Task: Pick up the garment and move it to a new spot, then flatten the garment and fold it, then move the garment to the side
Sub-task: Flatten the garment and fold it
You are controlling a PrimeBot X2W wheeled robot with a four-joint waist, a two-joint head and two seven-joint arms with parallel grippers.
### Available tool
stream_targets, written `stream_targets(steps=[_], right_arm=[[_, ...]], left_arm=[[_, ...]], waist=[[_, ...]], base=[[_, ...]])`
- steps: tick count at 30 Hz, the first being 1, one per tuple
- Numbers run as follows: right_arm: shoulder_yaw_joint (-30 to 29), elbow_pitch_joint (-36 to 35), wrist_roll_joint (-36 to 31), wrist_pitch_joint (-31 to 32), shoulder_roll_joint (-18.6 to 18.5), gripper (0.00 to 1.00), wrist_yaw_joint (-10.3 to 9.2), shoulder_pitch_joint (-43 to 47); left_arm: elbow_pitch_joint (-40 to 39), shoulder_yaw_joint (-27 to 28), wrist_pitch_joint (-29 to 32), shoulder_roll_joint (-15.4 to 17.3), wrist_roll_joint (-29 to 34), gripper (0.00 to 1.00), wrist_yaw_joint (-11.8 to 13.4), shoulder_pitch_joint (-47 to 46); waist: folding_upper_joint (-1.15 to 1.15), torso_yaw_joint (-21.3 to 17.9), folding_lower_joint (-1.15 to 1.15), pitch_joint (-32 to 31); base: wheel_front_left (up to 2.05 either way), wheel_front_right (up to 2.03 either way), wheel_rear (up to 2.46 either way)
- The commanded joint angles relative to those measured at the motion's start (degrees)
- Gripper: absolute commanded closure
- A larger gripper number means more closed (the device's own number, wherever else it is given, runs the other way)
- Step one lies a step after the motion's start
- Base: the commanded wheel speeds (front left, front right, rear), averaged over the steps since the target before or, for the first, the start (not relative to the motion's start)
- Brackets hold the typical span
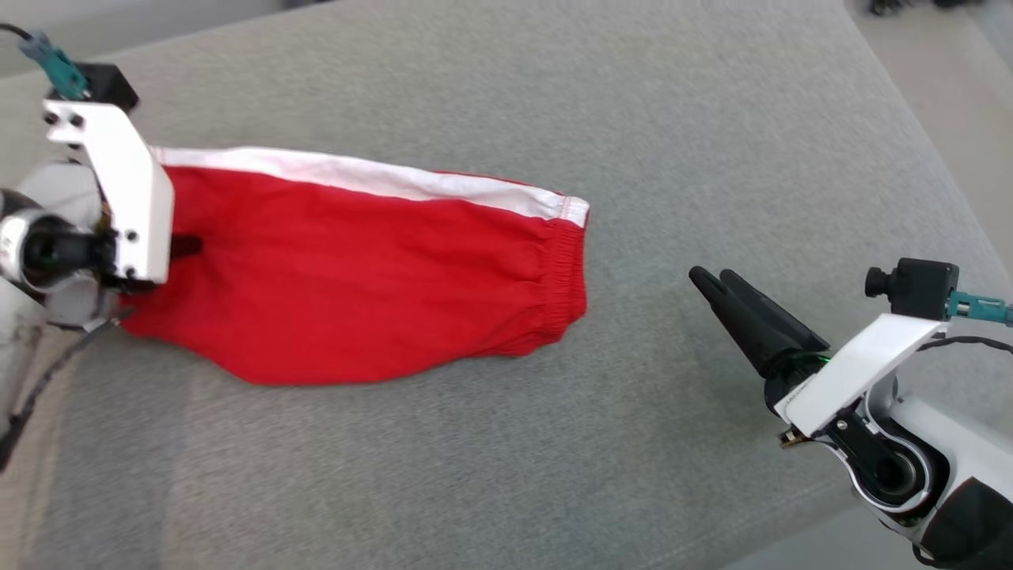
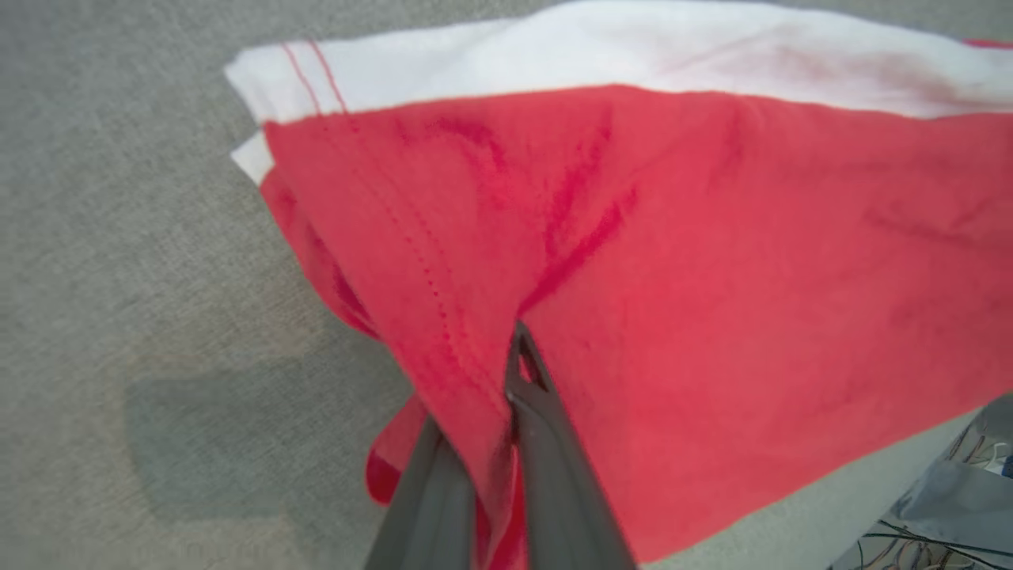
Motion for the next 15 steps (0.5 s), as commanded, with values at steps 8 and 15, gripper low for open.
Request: stream_targets(steps=[8,15], right_arm=[[-0.2,1.7,0.1,-0.1,-1.5,0.0,0.01,3.0],[-0.7,2.0,0.8,0.0,-2.3,0.0,0.02,5.1]], left_arm=[[-4.1,0.6,-1.1,0.2,-3.2,1.0,0.5,7.5],[-6.0,1.1,-4.5,0.4,-3.9,1.0,0.8,12.9]], waist=[[0.0,7.3,0.0,-6.6],[0.0,10.8,0.0,-9.3]], base=[[0.0,0.0,0.0],[0.0,0.0,0.0]])
